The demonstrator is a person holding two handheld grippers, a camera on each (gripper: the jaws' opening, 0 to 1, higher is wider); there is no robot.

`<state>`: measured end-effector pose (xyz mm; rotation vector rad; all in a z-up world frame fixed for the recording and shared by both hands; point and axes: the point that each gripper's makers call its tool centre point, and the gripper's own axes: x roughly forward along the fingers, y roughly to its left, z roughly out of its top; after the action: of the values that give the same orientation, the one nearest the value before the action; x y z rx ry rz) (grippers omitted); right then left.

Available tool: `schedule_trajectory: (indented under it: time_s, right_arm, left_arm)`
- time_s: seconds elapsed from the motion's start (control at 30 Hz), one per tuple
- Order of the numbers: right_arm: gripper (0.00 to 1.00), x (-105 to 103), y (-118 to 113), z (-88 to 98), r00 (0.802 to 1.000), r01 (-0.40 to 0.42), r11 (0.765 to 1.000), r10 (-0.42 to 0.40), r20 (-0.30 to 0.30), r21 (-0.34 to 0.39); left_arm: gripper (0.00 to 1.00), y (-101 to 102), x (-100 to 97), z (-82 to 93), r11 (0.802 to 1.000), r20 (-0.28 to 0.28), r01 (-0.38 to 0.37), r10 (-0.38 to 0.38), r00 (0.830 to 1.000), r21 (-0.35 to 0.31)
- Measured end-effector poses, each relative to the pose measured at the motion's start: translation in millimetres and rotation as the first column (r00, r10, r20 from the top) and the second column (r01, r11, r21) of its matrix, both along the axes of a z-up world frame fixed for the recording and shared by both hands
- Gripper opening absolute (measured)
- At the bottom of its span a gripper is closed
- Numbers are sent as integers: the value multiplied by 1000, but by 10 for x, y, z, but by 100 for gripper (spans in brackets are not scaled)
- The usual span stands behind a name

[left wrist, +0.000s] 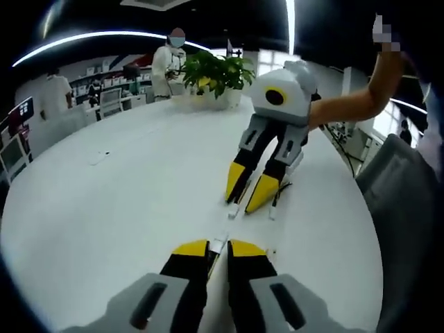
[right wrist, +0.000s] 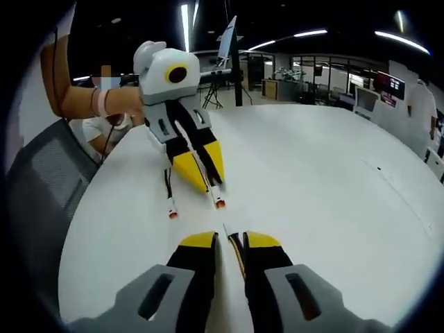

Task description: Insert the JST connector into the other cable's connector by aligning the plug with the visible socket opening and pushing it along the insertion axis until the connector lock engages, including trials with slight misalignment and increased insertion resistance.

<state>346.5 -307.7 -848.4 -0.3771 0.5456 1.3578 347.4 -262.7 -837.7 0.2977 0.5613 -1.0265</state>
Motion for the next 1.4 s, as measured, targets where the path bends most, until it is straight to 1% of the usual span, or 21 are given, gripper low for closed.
schedule_trajectory:
  time_s: [0.1,0.2,0.27,0.3,0.43,0.5,0.63,0.77,0.87,1.1,1.4]
  right_arm:
    - [11,7,2,-7,1000,-2,1000,2,9,-5]
    - [10,1,7,-11,1000,-4,1000,4,4,-2]
    - [9,8,0,-30,1000,9,1000,-9,-9,-8]
    - [9,15,-1,-12,1000,14,1000,-14,-15,1]
    - [9,18,2,-1,1000,6,1000,-6,-6,2]
    - [8,8,9,3,1000,-2,1000,2,-4,3]
    - [7,2,18,9,1000,-21,1000,21,15,2]
    - [6,5,23,3,999,-33,999,33,28,0]
    - [5,8,23,2,999,-28,1000,28,26,-1]
    - [4,-9,34,-4,999,-41,999,41,30,2]
    - [4,-19,41,-21,997,-56,998,56,44,3]
  left_arm:
    - [3,-18,-13,-48,1000,-11,19,-19,1000,13]
    - [4,-30,-9,-75,999,-10,34,-34,999,23]
    - [4,-36,-4,-86,999,-8,40,-40,999,27]
    - [4,-38,-3,-88,999,-8,41,-41,999,28]
    - [4,-48,-22,-111,998,-11,61,-60,998,33]
    - [4,-45,-12,-105,998,-10,62,-61,998,24]
    - [3,-34,14,-108,996,18,79,-80,997,34]
    - [3,-34,12,-104,996,27,90,-91,996,29]
    - [3,-38,5,-98,992,50,118,-120,991,36]
    - [0,-77,-31,-80,988,72,148,-151,986,36]
    - [0,-89,-52,-70,982,107,182,-186,977,43]
